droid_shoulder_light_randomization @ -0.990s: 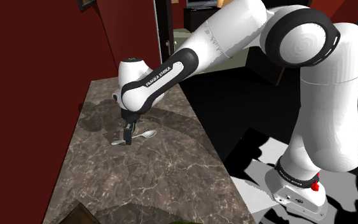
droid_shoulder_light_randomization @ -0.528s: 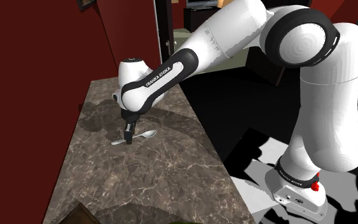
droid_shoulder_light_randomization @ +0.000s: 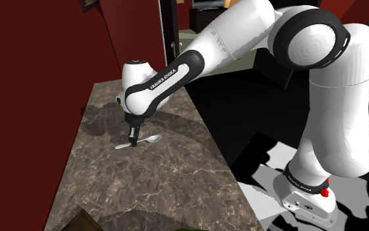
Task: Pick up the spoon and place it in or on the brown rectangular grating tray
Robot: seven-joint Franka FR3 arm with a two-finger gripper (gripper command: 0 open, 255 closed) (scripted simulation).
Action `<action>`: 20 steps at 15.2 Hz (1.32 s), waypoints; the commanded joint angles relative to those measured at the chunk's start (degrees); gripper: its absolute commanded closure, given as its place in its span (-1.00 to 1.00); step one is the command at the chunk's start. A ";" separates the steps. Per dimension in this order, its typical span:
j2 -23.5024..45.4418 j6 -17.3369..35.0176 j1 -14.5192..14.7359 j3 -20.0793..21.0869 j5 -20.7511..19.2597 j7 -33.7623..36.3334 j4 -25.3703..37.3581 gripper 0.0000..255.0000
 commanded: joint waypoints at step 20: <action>-6.26 -12.42 -0.22 -0.19 -0.78 2.29 6.33 1.00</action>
